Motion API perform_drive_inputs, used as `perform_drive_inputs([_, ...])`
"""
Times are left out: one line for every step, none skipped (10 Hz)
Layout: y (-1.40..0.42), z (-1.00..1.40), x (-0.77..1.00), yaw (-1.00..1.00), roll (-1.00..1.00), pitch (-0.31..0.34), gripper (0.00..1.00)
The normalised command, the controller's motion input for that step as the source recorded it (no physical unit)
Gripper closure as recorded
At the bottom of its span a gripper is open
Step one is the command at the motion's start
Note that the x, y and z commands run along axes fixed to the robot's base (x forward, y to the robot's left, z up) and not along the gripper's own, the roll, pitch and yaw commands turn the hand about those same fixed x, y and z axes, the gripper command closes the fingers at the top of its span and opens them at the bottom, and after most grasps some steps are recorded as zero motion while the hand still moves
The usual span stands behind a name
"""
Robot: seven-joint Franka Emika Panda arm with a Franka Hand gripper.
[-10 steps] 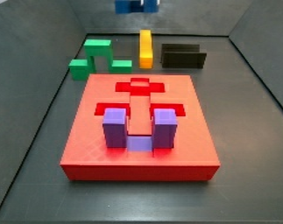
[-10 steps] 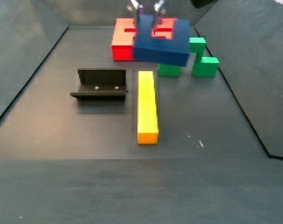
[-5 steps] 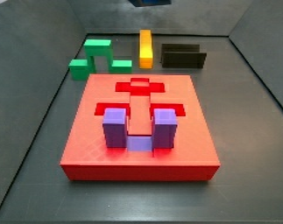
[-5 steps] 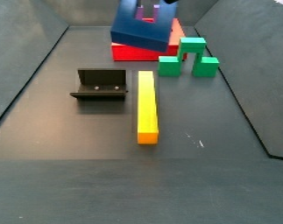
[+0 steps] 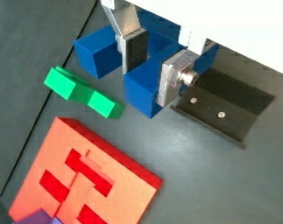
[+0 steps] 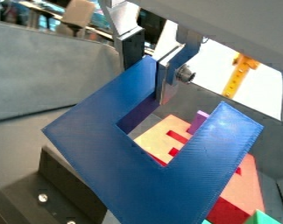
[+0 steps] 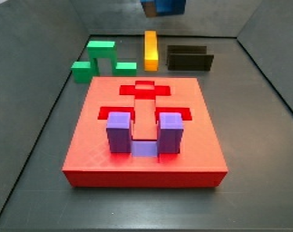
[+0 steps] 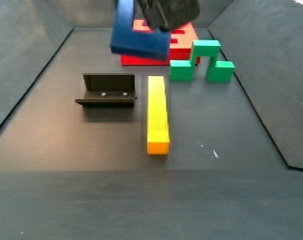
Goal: Pick up the blue object. Move up. Place the blue object on the fixture. Regrasp the blue object. Move to above the board. Insert the blue object.
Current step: Place the blue object on the fixture.
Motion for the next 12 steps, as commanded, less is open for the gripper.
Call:
perform_drive_inputs([0.00,-0.40,0.62,0.27,-0.13,0.746,1.00])
perform_drive_inputs([0.00,-0.43,0.61,0.26,-0.20,0.757,1.00])
perform_drive_inputs([0.00,-0.39,0.69,0.16,-0.31,0.671,1.00])
perform_drive_inputs([0.00,-0.22,0.69,0.00,-0.33,0.440,1.00])
perform_drive_inputs([0.00,0.00,0.75,-0.14,-0.42,0.000,1.00])
perform_drive_inputs([0.04,0.09,0.61,-0.27,-0.64,-0.497,1.00])
perform_drive_inputs([0.04,0.09,0.41,-0.26,-0.59,-0.603,1.00])
perform_drive_inputs([0.13,0.00,0.45,-0.18,-0.51,-0.489,1.00])
perform_drive_inputs([0.17,0.00,0.48,-0.11,-0.45,-0.414,1.00])
perform_drive_inputs([0.12,0.00,0.53,-0.07,-0.16,-0.089,1.00])
perform_drive_inputs([0.14,-0.03,0.72,-0.10,0.01,0.180,1.00])
perform_drive_inputs([0.13,-0.16,0.81,-0.03,0.14,0.491,1.00])
